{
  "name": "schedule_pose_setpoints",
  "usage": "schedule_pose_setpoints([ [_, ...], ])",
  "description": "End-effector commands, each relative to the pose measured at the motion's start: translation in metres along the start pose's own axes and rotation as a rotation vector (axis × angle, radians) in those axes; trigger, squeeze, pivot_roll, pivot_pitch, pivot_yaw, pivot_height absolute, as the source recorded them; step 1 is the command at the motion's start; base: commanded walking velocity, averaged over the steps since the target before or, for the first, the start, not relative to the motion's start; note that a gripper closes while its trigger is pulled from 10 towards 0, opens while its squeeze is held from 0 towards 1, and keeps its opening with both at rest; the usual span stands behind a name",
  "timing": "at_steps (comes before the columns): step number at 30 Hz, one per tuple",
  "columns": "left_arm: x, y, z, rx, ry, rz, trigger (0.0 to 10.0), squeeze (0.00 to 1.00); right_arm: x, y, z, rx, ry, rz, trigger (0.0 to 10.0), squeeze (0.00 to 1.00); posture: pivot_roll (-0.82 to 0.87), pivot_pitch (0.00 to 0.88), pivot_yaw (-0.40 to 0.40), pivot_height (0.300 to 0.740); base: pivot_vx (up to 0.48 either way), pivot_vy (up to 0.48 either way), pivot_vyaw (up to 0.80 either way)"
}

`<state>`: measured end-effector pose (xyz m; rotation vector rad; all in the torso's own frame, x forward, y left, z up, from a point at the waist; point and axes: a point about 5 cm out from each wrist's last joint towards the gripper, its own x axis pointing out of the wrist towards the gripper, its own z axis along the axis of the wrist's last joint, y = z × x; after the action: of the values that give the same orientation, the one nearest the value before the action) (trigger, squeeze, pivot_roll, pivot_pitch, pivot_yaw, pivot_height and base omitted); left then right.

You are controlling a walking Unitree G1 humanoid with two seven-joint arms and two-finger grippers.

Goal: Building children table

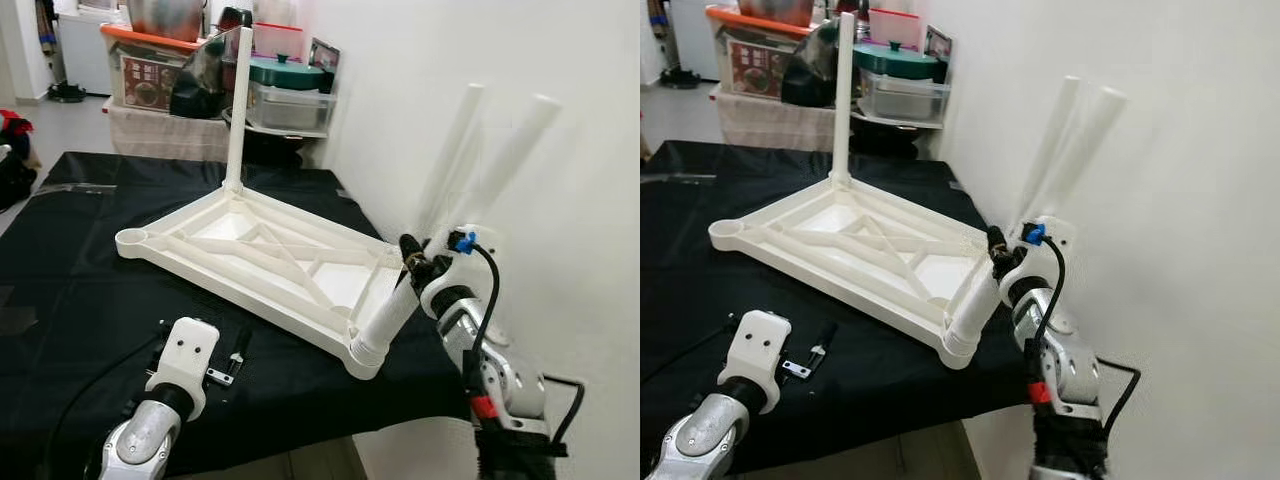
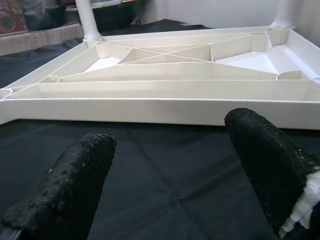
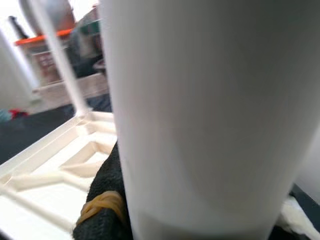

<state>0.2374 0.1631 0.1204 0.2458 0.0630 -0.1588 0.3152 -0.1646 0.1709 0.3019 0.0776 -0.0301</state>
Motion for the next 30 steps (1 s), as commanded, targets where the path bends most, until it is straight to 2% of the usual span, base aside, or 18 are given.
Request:
schedule_pose_setpoints([
  [1, 0.002, -0.004, -0.003, -0.018, 0.012, -0.009, 10.0, 0.0, -0.014, -0.029, -0.06, -0.117, 0.301, -0.174, 10.0, 0.0, 0.12, 0.0, -0.148, 0.74, 0.0, 0.0, 0.0],
  [6, 0.003, -0.003, -0.002, -0.016, 0.009, -0.006, 10.0, 0.0, -0.019, -0.027, -0.057, -0.182, 0.286, -0.218, 10.0, 0.0, 0.12, 0.0, -0.149, 0.74, 0.0, 0.0, 0.0],
  [15, 0.005, -0.004, -0.002, -0.014, 0.005, -0.003, 10.0, 0.0, -0.018, -0.014, -0.053, -0.231, 0.27, -0.178, 10.0, 0.0, 0.12, 0.0, -0.149, 0.74, 0.0, 0.0, 0.0],
  [18, 0.006, -0.005, -0.002, -0.016, 0.004, -0.004, 10.0, 0.0, -0.014, 0.001, -0.049, -0.218, 0.225, 0.001, 10.0, 0.0, 0.12, 0.0, -0.149, 0.74, 0.0, 0.0, 0.0],
  [19, 0.006, -0.005, -0.002, -0.016, 0.004, -0.004, 10.0, 0.0, -0.014, 0.001, -0.049, -0.218, 0.225, 0.001, 10.0, 0.0, 0.12, 0.0, -0.149, 0.74, 0.0, 0.0, 0.0],
  [21, 0.006, -0.005, -0.003, -0.017, 0.004, -0.005, 10.0, 0.0, -0.014, 0.015, -0.043, -0.202, 0.188, 0.188, 10.0, 0.0, 0.12, 0.0, -0.149, 0.74, 0.0, 0.0, 0.0],
  [22, 0.006, -0.005, -0.003, -0.017, 0.004, -0.005, 10.0, 0.0, -0.014, 0.015, -0.043, -0.202, 0.188, 0.188, 10.0, 0.0, 0.12, 0.0, -0.149, 0.74, 0.0, 0.0, 0.0],
  [24, 0.006, -0.006, -0.003, -0.021, 0.004, -0.006, 10.0, 0.0, -0.027, 0.034, -0.032, -0.162, 0.166, 0.534, 10.0, 0.0, 0.12, 0.0, -0.153, 0.74, 0.0, 0.0, 0.0],
  [25, 0.006, -0.006, -0.003, -0.022, 0.004, -0.007, 10.0, 0.0, -0.034, 0.038, -0.029, -0.157, 0.165, 0.659, 10.0, 0.0, 0.12, 0.0, -0.155, 0.74, 0.0, 0.0, 0.0],
  [26, 0.006, -0.006, -0.003, -0.022, 0.004, -0.007, 10.0, 0.0, -0.034, 0.038, -0.029, -0.157, 0.165, 0.659, 10.0, 0.0, 0.12, 0.0, -0.155, 0.74, 0.0, 0.0, 0.0],
  [28, 0.006, -0.006, -0.003, -0.024, 0.004, -0.005, 10.0, 0.0, -0.044, 0.043, -0.025, -0.118, 0.181, 0.816, 10.0, 0.0, 0.12, 0.0, -0.157, 0.74, 0.0, 0.0, 0.0],
  [30, 0.006, -0.006, -0.003, -0.025, 0.003, -0.004, 10.0, 0.0, -0.046, 0.043, -0.025, -0.093, 0.195, 0.849, 10.0, 0.0, 0.13, 0.0, -0.16, 0.74, 0.0, 0.0, 0.0],
])
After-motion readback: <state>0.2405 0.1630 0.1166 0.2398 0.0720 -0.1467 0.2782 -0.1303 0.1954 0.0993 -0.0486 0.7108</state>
